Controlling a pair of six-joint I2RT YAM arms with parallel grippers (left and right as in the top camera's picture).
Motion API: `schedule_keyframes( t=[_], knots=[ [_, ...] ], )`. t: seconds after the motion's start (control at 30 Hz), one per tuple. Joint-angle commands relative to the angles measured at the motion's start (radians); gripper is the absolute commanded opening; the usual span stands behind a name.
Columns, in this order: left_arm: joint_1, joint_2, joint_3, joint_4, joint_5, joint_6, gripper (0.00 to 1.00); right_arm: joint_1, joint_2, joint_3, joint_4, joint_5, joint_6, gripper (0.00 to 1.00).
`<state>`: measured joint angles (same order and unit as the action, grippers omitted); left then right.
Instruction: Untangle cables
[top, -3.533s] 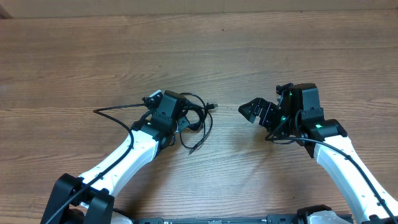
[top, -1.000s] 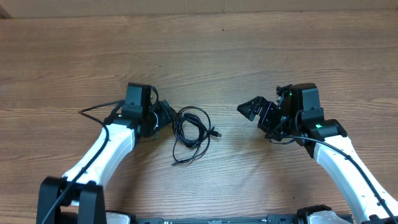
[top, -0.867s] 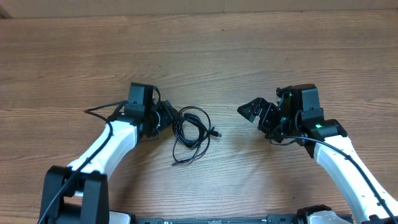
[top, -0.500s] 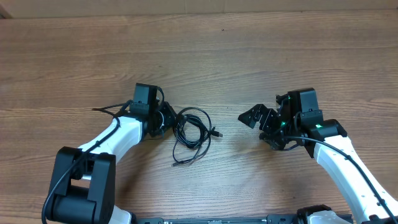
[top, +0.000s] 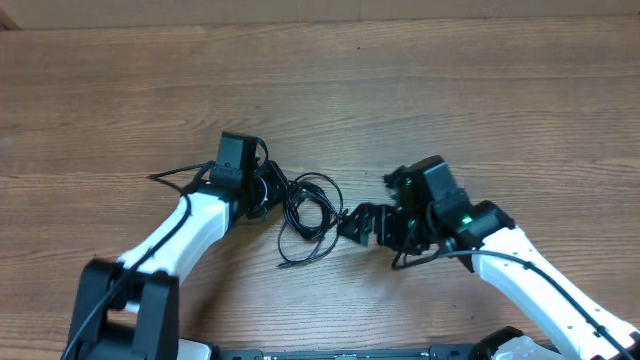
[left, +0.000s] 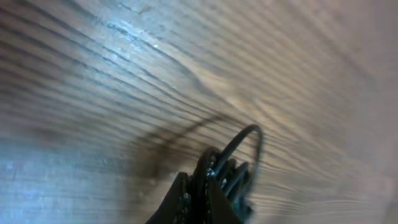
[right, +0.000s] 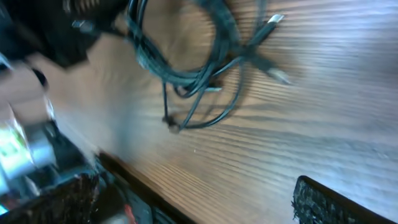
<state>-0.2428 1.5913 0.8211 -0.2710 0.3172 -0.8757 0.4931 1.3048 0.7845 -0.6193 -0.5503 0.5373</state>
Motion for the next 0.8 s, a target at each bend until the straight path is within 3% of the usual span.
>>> schedule_keyframes(
  t=[0.0, 0.07, 0.27, 0.4, 0.63, 0.77],
  knots=[
    [0.0, -0.101, 0.015, -0.044, -0.013, -0.138, 0.04, 0.09, 0.0, 0.021, 0.07, 0.002, -0.324, 0.97],
    [0.0, -0.124, 0.015, -0.092, -0.005, -0.205, 0.04, 0.135, 0.0, 0.021, 0.137, 0.071, -0.396, 0.89],
    [0.001, -0.134, 0.015, -0.118, 0.119, -0.315, 0.04, 0.208, 0.03, 0.021, 0.313, 0.114, -0.413, 0.88],
    [0.001, -0.134, 0.015, -0.119, 0.129, -0.383, 0.04, 0.217, 0.094, 0.021, 0.334, 0.184, -0.412, 0.7],
    [0.001, -0.134, 0.015, -0.117, 0.182, -0.464, 0.04, 0.227, 0.227, 0.021, 0.412, 0.171, -0.408, 0.66],
    [0.001, -0.134, 0.015, -0.118, 0.182, -0.464, 0.04, 0.227, 0.244, 0.021, 0.439, 0.071, -0.407, 0.35]
  ],
)
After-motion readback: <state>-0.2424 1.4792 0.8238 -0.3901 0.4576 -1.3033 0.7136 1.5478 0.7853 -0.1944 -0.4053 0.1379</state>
